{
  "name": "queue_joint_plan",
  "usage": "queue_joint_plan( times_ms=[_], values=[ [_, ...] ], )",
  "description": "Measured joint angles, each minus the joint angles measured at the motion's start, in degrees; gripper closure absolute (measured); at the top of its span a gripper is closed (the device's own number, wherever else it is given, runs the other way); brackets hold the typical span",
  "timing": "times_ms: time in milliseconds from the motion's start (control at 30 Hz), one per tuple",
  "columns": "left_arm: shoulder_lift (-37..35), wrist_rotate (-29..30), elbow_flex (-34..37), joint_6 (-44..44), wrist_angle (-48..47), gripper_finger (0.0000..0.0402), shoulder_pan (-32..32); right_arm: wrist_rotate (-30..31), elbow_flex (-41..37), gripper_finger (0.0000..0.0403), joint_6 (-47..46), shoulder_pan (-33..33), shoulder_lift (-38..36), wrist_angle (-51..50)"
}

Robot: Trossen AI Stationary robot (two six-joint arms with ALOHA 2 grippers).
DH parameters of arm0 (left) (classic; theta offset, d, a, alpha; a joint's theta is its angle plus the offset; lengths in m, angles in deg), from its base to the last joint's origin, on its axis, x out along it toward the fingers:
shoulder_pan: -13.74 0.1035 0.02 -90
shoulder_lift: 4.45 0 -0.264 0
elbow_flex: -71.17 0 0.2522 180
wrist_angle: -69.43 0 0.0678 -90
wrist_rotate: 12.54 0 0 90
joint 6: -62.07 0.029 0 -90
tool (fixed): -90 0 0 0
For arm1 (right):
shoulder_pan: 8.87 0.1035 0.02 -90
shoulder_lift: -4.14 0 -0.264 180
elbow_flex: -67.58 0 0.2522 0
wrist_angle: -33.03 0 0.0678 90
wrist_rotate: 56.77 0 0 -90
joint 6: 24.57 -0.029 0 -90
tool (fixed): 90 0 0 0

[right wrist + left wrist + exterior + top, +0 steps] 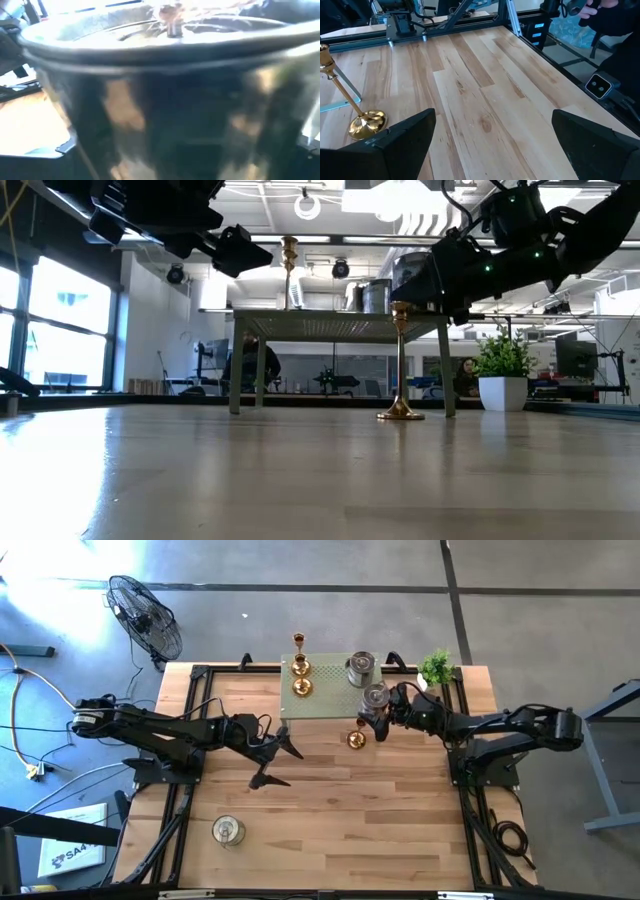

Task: Pick & Place candle stick holders
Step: Put the top silver scented candle on the shelf aligned with the other silver scented candle

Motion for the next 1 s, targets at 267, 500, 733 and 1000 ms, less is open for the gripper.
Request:
queue_joint_plan(
  times_ms=[267,500,733,1000],
  values=[
    [0.0,0.1,0.0,0.0,0.0,0.0009,0.0,-4.2,0.0,0.0013,3.3,0.0,-0.1,0.3],
    [0.0,0.1,0.0,0.0,0.0,0.0009,0.0,-4.2,0.1,0.0013,3.3,0.0,-0.1,0.5],
    [0.0,0.0,0.0,0.0,0.0,0.0009,0.0,-4.1,0.1,0.0017,3.7,0.0,-0.1,3.2],
    [0.0,0.0,0.0,0.0,0.0,0.0009,0.0,-4.0,0.1,0.0017,4.9,0.0,-0.1,4.4]
  ],
)
